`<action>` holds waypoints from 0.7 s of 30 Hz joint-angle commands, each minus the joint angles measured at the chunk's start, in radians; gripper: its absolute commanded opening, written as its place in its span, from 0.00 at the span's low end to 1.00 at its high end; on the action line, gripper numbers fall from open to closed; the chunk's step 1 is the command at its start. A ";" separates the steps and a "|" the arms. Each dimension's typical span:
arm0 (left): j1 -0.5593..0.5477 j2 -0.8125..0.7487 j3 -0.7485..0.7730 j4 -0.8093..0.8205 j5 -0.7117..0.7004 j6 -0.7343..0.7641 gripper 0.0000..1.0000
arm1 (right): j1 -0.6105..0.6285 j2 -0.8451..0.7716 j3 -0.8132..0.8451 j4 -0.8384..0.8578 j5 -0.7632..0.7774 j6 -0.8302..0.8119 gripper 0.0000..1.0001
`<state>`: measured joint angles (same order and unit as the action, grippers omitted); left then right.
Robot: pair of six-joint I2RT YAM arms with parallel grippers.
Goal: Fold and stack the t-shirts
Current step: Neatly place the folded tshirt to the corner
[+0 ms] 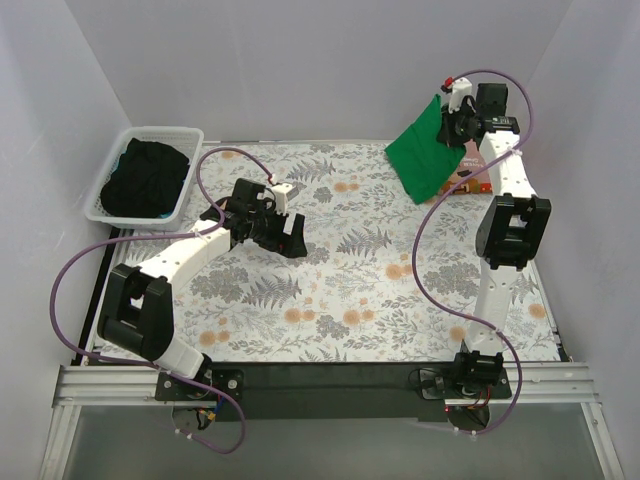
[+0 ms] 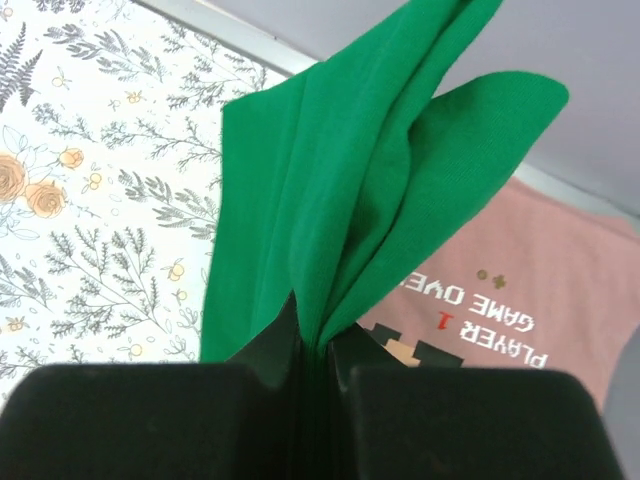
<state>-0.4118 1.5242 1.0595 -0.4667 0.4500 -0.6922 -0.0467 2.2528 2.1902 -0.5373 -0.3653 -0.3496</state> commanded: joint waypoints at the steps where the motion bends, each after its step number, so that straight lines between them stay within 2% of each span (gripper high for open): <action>1: 0.005 -0.032 -0.007 0.011 0.030 -0.010 0.88 | -0.004 -0.059 0.074 0.031 0.022 -0.043 0.01; 21: 0.007 -0.035 -0.021 0.026 0.061 -0.010 0.88 | -0.019 -0.133 0.103 0.031 -0.003 -0.019 0.01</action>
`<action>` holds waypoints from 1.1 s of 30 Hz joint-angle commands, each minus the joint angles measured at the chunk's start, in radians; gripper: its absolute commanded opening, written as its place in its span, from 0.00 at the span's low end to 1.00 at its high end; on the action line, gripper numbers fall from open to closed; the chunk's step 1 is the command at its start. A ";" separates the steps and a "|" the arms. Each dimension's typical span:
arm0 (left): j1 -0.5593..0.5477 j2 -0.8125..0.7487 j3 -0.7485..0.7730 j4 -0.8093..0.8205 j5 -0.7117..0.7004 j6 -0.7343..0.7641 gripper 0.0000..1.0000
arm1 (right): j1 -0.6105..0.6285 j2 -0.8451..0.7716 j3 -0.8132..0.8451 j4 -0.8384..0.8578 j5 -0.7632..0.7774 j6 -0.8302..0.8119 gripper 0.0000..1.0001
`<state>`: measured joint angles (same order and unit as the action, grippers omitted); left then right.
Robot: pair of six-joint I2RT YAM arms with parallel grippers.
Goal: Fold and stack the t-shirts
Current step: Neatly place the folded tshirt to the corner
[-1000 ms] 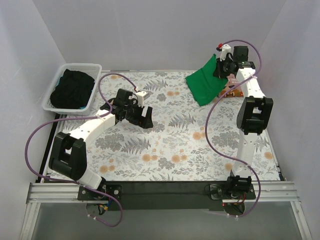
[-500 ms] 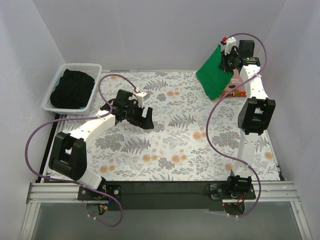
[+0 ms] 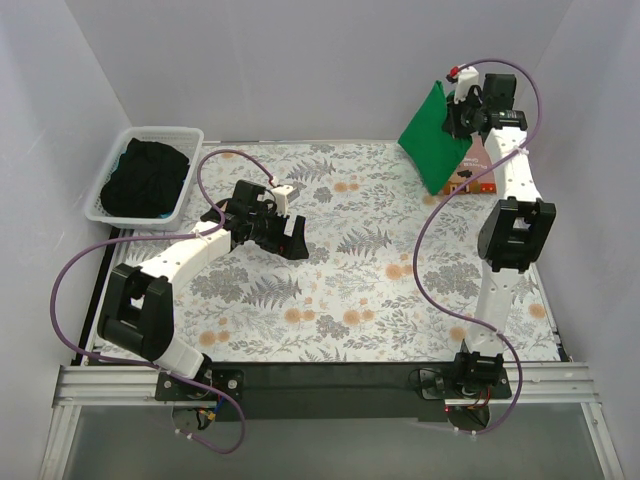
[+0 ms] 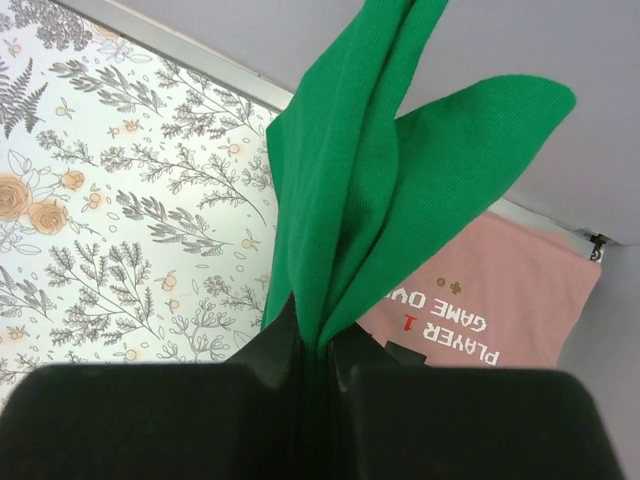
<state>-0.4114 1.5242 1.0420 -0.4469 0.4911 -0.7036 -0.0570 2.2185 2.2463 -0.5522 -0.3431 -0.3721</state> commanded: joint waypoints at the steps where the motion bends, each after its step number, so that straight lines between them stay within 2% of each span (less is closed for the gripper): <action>1: 0.005 -0.033 -0.003 0.007 0.020 0.001 0.88 | -0.009 -0.102 0.044 0.046 -0.028 0.004 0.01; 19: 0.006 -0.030 0.010 -0.009 0.024 0.007 0.88 | -0.061 -0.046 0.039 0.049 -0.014 -0.001 0.01; 33: 0.005 -0.007 0.032 -0.033 0.029 0.010 0.88 | -0.112 0.029 0.035 0.090 0.010 -0.088 0.01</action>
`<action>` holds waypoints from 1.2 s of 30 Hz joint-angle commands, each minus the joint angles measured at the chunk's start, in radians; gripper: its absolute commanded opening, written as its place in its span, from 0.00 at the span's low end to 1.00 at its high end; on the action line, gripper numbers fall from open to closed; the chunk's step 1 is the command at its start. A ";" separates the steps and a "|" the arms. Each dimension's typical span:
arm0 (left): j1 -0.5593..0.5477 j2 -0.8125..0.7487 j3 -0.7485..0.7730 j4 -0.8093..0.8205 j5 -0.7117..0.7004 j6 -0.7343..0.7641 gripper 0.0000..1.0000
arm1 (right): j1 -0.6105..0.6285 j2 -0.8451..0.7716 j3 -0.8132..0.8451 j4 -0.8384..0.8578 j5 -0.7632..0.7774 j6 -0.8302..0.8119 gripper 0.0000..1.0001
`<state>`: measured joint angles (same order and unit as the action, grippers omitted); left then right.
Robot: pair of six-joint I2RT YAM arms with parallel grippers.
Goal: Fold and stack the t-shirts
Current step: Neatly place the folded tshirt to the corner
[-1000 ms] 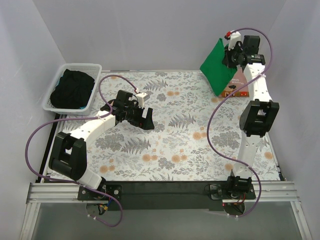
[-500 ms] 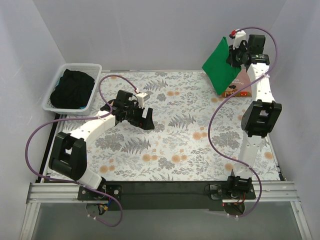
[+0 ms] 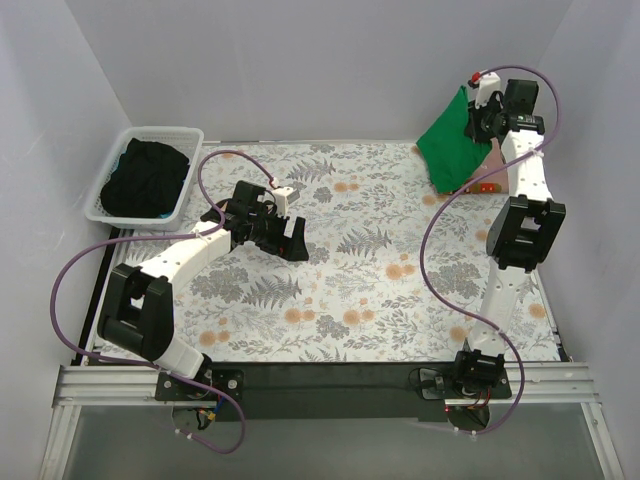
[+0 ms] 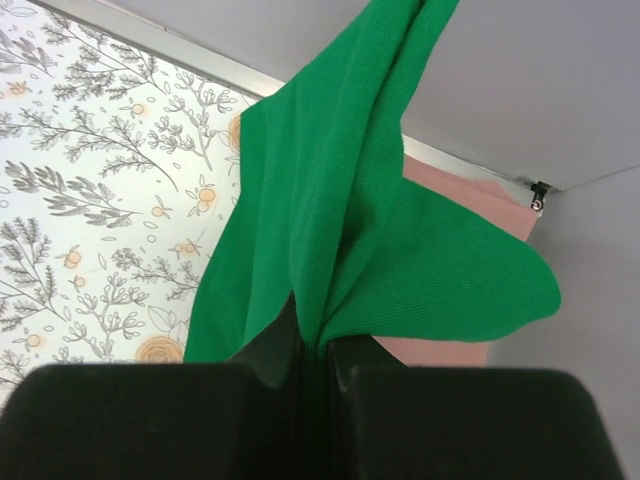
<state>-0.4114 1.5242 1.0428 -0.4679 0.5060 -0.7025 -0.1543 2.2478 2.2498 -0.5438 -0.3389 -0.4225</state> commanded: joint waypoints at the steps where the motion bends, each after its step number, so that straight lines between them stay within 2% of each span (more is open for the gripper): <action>1: 0.006 -0.007 0.028 -0.012 0.014 0.009 0.88 | -0.017 0.002 0.030 0.090 0.011 -0.042 0.01; 21: 0.006 0.027 0.033 -0.028 -0.011 0.021 0.88 | -0.068 0.064 -0.044 0.218 0.113 -0.078 0.01; 24: 0.008 0.037 0.036 -0.028 -0.006 0.020 0.88 | -0.068 0.075 -0.053 0.225 0.149 -0.099 0.31; 25: 0.010 0.037 0.040 -0.028 -0.003 0.018 0.88 | -0.070 0.078 -0.052 0.235 0.173 -0.099 0.55; 27: 0.008 0.033 0.040 -0.029 -0.004 0.018 0.88 | -0.070 0.085 -0.036 0.242 0.193 -0.098 0.71; 28: 0.011 0.030 0.040 -0.029 -0.007 0.018 0.88 | -0.070 0.084 -0.030 0.248 0.205 -0.093 0.86; 29: 0.014 0.028 0.040 -0.032 -0.007 0.018 0.89 | -0.073 0.078 -0.022 0.251 0.209 -0.091 0.92; 31: 0.016 0.019 0.039 -0.034 -0.006 0.018 0.89 | -0.074 0.065 -0.019 0.254 0.207 -0.090 0.97; 36: 0.025 -0.005 0.025 -0.026 0.006 0.012 0.89 | -0.071 -0.004 -0.044 0.254 0.169 -0.081 0.98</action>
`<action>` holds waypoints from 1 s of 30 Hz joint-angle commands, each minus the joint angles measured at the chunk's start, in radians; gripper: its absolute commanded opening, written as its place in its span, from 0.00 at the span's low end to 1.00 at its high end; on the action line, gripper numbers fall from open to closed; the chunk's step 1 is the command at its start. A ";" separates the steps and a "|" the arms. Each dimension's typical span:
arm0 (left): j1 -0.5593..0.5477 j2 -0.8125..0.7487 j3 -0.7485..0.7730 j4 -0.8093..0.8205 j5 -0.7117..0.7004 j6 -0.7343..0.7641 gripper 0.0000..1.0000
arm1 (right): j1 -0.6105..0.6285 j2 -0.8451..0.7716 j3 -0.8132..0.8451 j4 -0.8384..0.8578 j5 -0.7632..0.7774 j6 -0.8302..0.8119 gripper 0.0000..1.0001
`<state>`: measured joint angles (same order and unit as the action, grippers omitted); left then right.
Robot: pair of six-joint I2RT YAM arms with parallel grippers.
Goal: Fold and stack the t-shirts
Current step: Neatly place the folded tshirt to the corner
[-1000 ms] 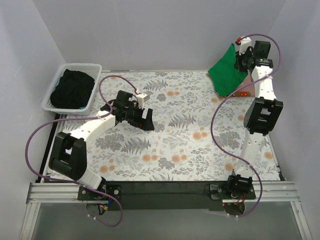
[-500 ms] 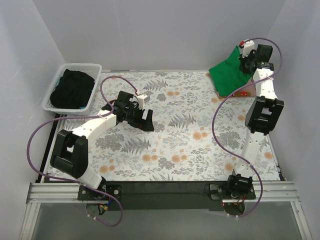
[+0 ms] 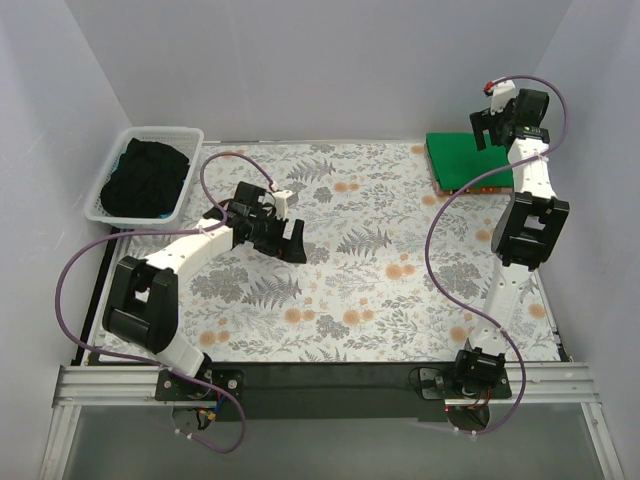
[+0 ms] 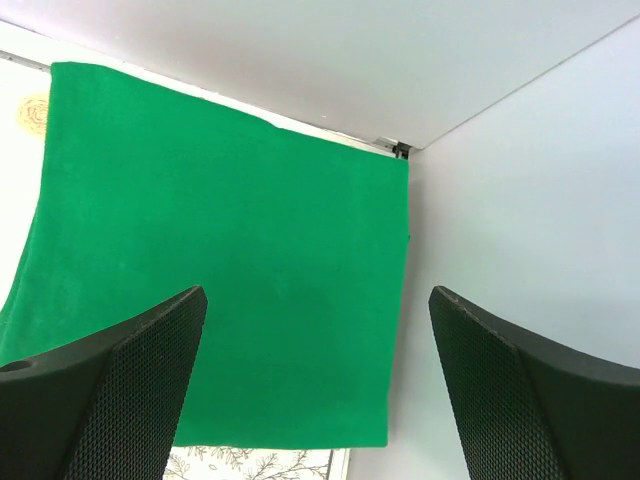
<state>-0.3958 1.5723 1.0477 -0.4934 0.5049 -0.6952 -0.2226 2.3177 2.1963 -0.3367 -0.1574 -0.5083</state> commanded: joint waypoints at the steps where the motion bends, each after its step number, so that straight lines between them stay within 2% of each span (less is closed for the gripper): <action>1: 0.012 -0.057 0.018 -0.001 0.011 0.005 0.89 | -0.003 -0.083 0.003 0.045 -0.024 0.010 0.98; 9: 0.038 -0.098 0.034 0.004 0.038 -0.004 0.92 | 0.018 -0.199 -0.037 -0.045 -0.123 0.085 0.98; 14: 0.103 -0.090 0.147 -0.094 0.141 0.010 0.93 | 0.095 -0.312 -0.067 -0.272 -0.211 0.112 0.98; 17: 0.193 -0.101 0.173 -0.125 0.196 -0.012 0.94 | 0.140 -0.435 -0.179 -0.350 -0.267 0.158 0.98; 21: 0.294 -0.123 0.178 -0.168 0.224 -0.010 0.95 | 0.184 -0.590 -0.470 -0.389 -0.370 0.250 0.98; 24: 0.311 -0.141 0.163 -0.220 0.169 0.029 0.95 | 0.203 -0.716 -0.684 -0.383 -0.464 0.297 0.98; 30: 0.313 -0.215 0.036 -0.223 0.095 0.025 0.95 | 0.221 -0.912 -0.961 -0.355 -0.416 0.265 0.98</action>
<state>-0.0788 1.4265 1.1355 -0.6743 0.6346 -0.6811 -0.0048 1.4879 1.3014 -0.6971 -0.5594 -0.2443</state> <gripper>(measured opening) 0.948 0.983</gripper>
